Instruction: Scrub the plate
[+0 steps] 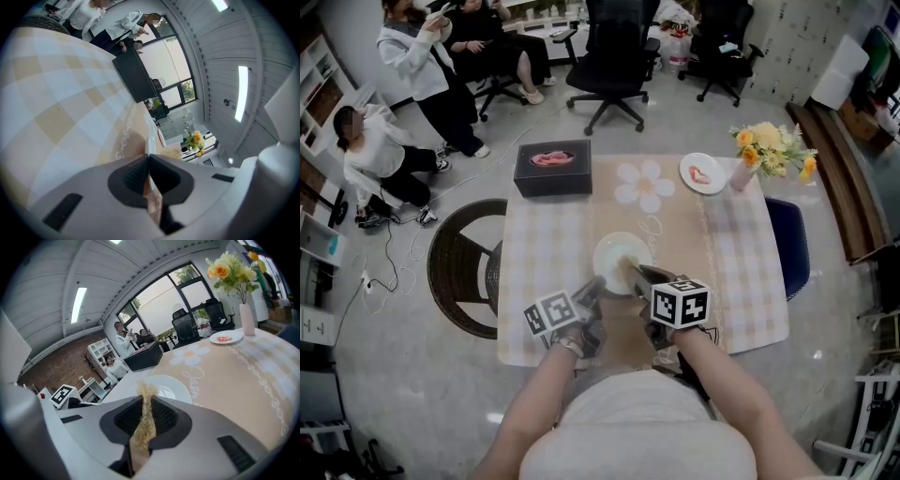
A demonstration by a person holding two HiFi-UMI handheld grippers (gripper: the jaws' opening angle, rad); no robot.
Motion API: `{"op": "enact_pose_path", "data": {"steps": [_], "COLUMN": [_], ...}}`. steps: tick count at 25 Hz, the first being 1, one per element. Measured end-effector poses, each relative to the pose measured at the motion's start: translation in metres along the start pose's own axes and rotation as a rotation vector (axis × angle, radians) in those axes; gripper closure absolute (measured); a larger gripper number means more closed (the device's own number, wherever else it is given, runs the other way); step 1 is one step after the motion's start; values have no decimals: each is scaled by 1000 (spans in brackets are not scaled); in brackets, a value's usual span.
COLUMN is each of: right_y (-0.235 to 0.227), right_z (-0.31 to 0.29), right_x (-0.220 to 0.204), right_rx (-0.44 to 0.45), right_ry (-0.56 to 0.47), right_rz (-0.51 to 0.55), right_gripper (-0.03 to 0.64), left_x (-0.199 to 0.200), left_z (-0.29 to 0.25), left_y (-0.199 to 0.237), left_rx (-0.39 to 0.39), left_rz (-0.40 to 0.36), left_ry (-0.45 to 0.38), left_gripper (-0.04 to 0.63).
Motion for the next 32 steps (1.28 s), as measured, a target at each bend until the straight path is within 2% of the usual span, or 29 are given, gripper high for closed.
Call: {"op": "enact_pose_path", "data": {"steps": [7, 16, 18, 24, 32], "right_y": [21, 27, 28, 28, 13], "right_z": [-5, -11, -12, -10, -3], "right_x": [-15, -30, -30, -28, -30], "right_rx": [87, 114, 116, 89, 31], "right_ry": [53, 87, 101, 157, 266], "right_rz": [-104, -270, -222, 8, 163], "right_gripper": [563, 563, 563, 563, 563], "left_x": [1, 1, 1, 0, 1], "left_z": [0, -1, -1, -1, -1], "left_y": [0, 1, 1, 1, 1], "left_rx": [2, 18, 23, 30, 28], "left_rz": [0, 4, 4, 7, 1], "left_ry": [-3, -7, -8, -8, -9], "left_gripper": [578, 578, 578, 578, 578]}}
Point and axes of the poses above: the fingertips, and each gripper's own axes: z backward along the fingers, y to its left, x out of its top, the point moved 5 cm from there along z, backward along the fingers, and after that the axes turned 8 degrees about z, right-handed, at the moved point
